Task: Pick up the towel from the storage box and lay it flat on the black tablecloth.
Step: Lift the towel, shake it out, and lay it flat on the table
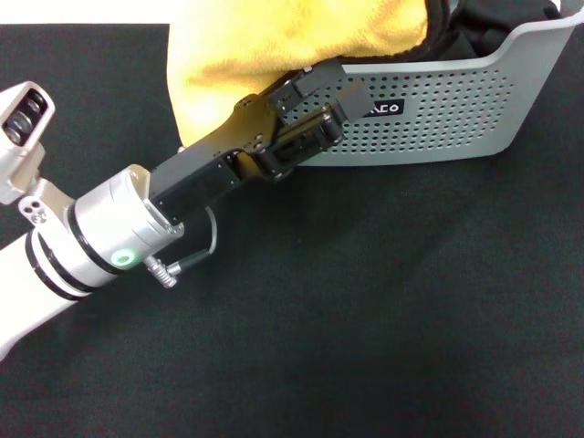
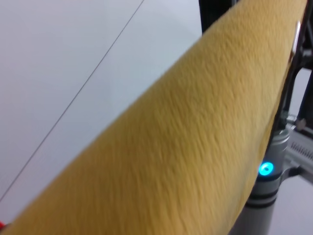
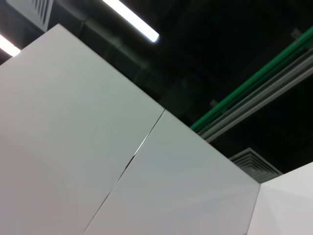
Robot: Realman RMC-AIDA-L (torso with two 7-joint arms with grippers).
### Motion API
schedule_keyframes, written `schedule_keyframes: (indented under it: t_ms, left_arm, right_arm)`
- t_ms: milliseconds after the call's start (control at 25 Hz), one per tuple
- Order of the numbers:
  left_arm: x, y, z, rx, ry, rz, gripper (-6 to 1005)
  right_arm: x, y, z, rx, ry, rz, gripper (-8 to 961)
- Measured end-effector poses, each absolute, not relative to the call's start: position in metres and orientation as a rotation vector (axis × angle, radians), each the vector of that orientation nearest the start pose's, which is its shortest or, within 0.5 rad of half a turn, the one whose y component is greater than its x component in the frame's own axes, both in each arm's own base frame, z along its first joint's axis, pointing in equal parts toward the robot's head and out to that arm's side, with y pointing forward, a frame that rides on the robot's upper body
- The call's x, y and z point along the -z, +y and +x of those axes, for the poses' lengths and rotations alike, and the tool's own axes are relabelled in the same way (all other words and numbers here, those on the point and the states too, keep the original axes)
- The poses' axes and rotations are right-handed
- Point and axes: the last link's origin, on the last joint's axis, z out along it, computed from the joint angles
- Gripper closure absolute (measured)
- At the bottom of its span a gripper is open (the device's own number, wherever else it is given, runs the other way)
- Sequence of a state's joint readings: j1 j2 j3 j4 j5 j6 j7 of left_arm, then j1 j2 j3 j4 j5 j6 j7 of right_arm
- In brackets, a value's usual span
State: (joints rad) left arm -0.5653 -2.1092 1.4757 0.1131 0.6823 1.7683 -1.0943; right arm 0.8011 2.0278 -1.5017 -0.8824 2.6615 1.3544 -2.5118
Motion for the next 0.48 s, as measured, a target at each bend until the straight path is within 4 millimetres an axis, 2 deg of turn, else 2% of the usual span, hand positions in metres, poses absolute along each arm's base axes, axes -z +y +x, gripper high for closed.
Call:
schedule_keyframes:
  t_ms: [360,480]
  left_arm:
    - [0.032,0.283,-0.199,1.851,-0.719,-2.293,166]
    - [0.031,0.283,-0.200,1.857,-0.720,-2.287,167]
  right_arm:
    - [-0.057,0.383,0.004,-1.635,-0.598,-1.911,945]
    - [-0.058,0.385,0.004,-1.638,-0.591,-1.906,945]
